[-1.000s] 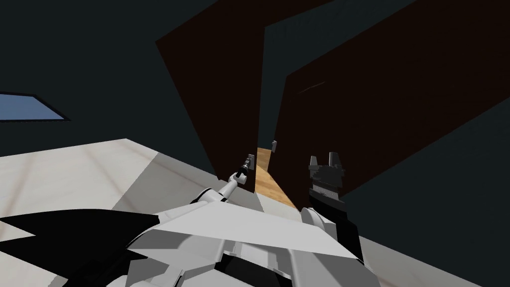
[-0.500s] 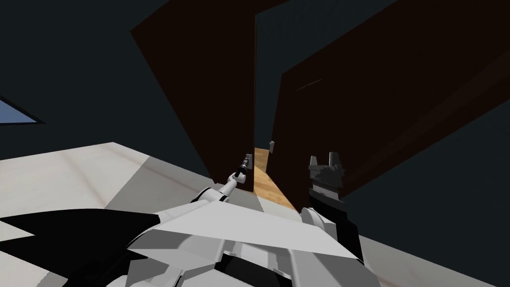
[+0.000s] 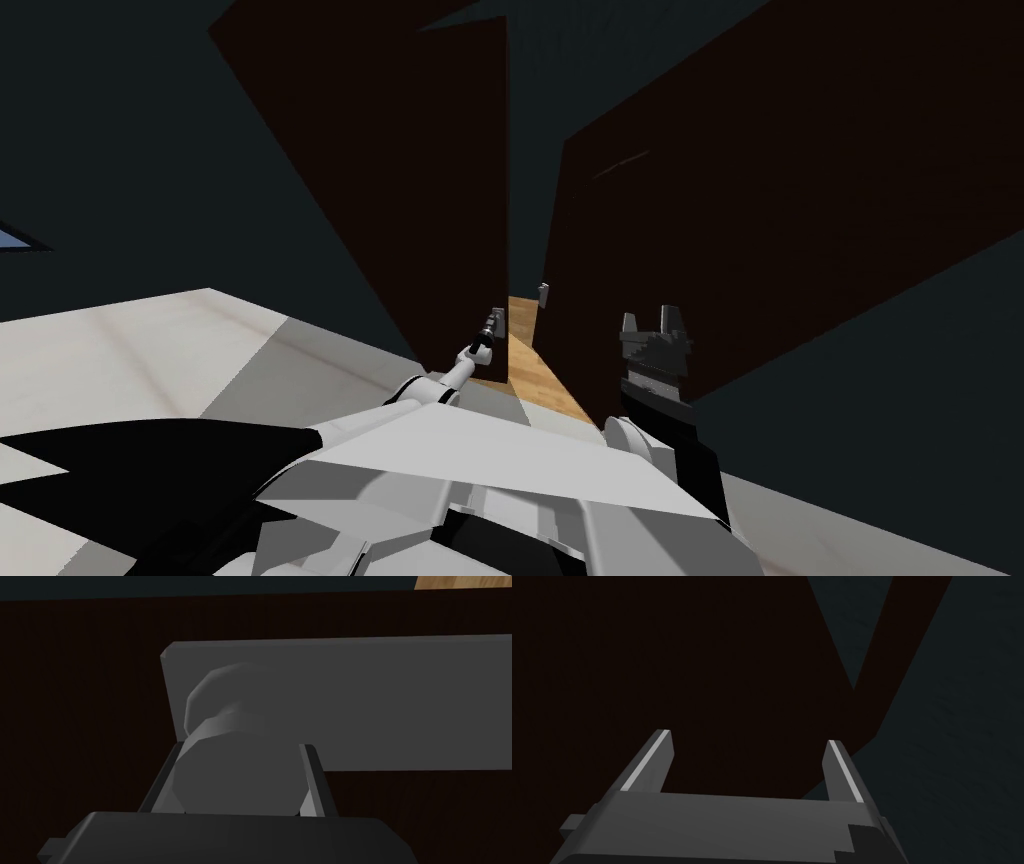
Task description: Push the door open
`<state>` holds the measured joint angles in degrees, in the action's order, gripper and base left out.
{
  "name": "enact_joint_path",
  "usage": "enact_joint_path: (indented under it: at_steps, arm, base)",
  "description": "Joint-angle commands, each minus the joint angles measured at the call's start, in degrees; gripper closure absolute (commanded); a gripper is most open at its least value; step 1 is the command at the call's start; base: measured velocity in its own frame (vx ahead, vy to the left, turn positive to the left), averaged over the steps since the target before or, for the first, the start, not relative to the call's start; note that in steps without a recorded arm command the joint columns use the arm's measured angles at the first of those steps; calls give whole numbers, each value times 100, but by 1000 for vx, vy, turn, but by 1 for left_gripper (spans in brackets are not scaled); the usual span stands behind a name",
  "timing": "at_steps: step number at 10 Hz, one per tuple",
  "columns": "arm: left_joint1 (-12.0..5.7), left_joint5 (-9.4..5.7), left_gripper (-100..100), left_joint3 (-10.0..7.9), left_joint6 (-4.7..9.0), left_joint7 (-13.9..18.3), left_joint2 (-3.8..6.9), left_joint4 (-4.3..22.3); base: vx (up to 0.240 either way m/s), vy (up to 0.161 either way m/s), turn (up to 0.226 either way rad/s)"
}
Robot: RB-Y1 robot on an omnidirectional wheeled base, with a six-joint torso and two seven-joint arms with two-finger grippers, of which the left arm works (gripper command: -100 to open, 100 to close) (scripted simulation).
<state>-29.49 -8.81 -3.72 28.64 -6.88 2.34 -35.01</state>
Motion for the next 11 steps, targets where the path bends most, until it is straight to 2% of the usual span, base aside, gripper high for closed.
enact_joint_path:
  at_steps: [1,2,3,6,10,11]
  arm:
    - [-44,-71,100,-188,146,-120,120,23]
    - [-44,-71,100,-188,146,-120,120,23]
    - [52,-62,-100,-158,-13,-130,74,-94]
    - [60,-72,-100,-161,-50,-122,48,-87]
    - [74,-88,-100,-167,-108,-110,-106,-75]
    - [79,-85,-100,-165,-98,-114,-78,-83]
  base:
    - [83,-8,-5]
    - [72,10,68]
    - [-61,-48,52]
    - [-195,-79,23]
    - [-192,-67,29]
    - [-70,-25,5]
